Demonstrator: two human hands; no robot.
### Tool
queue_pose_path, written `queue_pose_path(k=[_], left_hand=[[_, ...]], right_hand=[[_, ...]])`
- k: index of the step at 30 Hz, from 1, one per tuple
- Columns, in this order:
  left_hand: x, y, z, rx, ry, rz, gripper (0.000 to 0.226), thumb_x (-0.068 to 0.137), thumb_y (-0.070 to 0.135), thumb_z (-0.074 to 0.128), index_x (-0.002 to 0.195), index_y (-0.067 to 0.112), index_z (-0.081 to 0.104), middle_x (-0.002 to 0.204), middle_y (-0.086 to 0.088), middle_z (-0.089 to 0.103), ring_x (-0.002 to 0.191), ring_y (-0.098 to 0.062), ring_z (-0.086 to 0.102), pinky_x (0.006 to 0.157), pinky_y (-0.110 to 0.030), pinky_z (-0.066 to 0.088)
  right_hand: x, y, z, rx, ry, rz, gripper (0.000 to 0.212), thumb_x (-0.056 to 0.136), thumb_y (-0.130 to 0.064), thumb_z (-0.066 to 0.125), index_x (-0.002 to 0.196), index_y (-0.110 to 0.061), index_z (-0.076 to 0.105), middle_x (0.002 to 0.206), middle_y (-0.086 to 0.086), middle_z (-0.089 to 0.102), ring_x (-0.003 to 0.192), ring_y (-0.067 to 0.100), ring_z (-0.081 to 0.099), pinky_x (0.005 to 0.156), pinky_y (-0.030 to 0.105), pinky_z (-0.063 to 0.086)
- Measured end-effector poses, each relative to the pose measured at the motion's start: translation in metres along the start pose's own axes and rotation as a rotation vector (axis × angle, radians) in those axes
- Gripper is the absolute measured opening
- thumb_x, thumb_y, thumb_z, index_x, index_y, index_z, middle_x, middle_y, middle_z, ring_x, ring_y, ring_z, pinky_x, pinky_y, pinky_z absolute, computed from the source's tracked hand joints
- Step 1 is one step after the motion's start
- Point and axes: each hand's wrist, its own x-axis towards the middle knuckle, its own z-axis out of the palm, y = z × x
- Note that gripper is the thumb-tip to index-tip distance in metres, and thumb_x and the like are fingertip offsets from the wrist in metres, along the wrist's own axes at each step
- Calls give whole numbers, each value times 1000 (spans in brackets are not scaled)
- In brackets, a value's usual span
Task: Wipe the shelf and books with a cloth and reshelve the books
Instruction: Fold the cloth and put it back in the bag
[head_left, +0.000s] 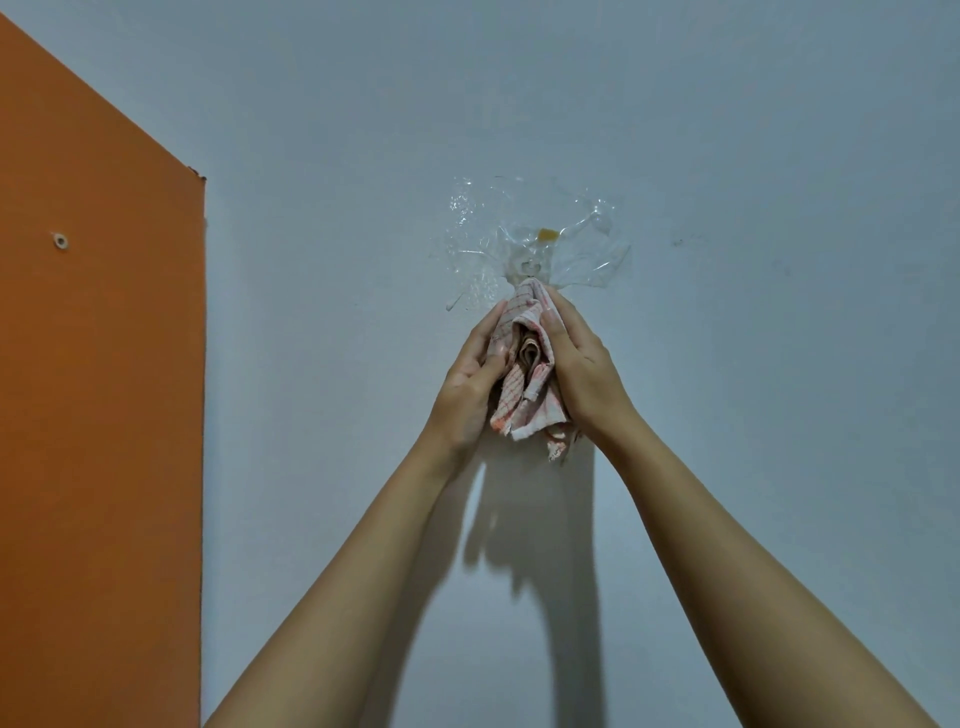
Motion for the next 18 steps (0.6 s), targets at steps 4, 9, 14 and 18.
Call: queue_pose_path(k=[4,9,14,18], left_hand=[[-2,1,3,40,45,7,40,101,9,36,140,17,40,135,-2,53,121,-12,53,102,-24,44],[-7,10,3,147,125,-1,35,100,13,41,134,16,47,126,0,59,111,-8,58,96,-21,47],[-9,22,3,298,198,-15,31,99,14,46,129,13,54,120,1,63,107,-8,60,94,-23,47],[-7,31,2,421,216,-56,30,94,18,52,124,17,58,118,-3,65,107,-17,61,98,-38,48]], right_hand=[[-6,-3,3,-13,12,6,35,103,-30,32,136,-30,45,119,-29,50,113,-11,47,96,8,35],[-10,-5,4,-81,-3,30,36,102,-38,30,134,-33,47,123,-13,56,121,5,47,105,28,36],[-11,-13,-12,-251,14,36,34,101,-27,35,130,-29,53,110,2,55,109,8,42,97,28,36],[-4,-17,-25,-387,5,94,34,97,-34,39,128,-35,54,120,0,52,117,12,44,106,42,33]])
